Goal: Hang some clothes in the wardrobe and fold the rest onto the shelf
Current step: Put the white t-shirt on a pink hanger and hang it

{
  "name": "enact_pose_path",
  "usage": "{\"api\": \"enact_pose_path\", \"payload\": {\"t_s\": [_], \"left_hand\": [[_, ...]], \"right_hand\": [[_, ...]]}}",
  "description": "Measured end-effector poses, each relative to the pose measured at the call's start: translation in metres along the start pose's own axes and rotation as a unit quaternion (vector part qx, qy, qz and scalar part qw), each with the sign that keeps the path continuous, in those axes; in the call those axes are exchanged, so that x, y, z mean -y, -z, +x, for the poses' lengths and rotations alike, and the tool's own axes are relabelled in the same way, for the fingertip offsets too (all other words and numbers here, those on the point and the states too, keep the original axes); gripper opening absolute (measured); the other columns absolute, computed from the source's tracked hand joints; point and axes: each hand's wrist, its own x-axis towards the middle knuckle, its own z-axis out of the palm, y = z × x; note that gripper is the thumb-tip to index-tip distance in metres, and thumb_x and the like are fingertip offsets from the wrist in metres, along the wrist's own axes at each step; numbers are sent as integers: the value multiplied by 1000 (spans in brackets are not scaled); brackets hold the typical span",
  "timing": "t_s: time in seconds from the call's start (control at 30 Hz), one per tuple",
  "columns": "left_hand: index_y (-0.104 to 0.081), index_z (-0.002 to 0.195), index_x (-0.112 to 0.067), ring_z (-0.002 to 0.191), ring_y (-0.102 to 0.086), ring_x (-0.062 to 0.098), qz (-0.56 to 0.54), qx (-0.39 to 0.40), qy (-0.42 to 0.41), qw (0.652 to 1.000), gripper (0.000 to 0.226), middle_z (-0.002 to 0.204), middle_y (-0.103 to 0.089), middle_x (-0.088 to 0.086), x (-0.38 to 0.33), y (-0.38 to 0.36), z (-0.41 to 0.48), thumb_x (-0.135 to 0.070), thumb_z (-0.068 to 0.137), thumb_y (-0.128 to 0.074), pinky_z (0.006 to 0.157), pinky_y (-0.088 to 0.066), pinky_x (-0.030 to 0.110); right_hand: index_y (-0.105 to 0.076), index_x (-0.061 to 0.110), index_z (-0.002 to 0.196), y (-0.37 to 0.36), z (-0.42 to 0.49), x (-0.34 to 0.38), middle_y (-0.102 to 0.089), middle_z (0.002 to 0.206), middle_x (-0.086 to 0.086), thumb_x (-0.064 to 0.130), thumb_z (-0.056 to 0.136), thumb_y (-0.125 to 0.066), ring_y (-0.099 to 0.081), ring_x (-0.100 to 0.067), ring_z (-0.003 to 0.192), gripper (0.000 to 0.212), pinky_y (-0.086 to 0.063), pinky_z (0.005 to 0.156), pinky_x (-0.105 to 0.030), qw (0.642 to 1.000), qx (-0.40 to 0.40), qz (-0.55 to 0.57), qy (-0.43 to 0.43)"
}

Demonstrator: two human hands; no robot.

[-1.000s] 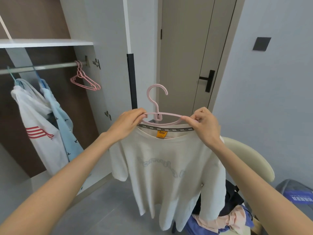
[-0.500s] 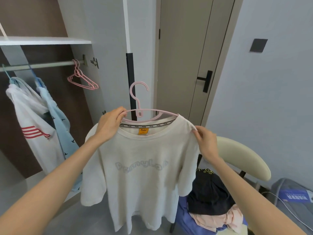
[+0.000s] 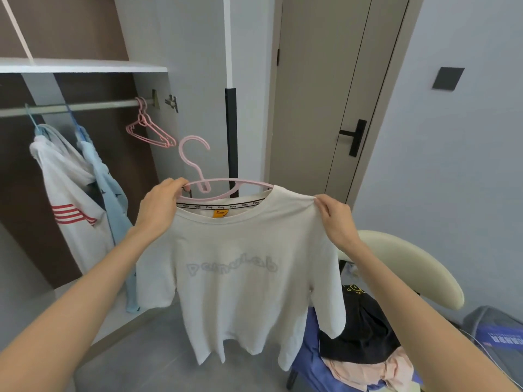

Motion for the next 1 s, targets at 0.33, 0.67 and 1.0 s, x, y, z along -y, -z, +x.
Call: {"api": "enact_pose_path", "payload": {"t_s": [0.33, 0.67, 1.0], "left_hand": [[-63, 96, -18, 86, -63, 26, -45, 7, -5, 999, 16, 90, -67, -1, 1, 6, -18, -11, 97, -49, 71, -48, 41], [-65, 96, -19, 84, -62, 24, -53, 95, 5, 994, 14, 90, -67, -4, -9, 13, -31, -14, 96, -52, 77, -52, 43], [-70, 110, -19, 86, -64, 19, -62, 108, 16, 992, 21, 96, -69, -1, -14, 24, -50, -20, 94, -55, 81, -54, 40]], "right_hand": [[-54, 20, 134, -30, 2, 4, -57, 133, 0, 8, 94, -44, -47, -21, 124, 44, -37, 104, -35, 996, 73, -45, 2], [-61, 11, 112, -63, -7, 19, -62, 99, -5, 13, 102, -41, -56, -23, 89, 23, -44, 76, -33, 978, 198, -30, 63], [-59, 13, 93, -84, -7, 35, -64, 74, 1, 23, 100, -50, -56, -14, 66, 15, -43, 63, -32, 976, 206, 0, 66]]}}
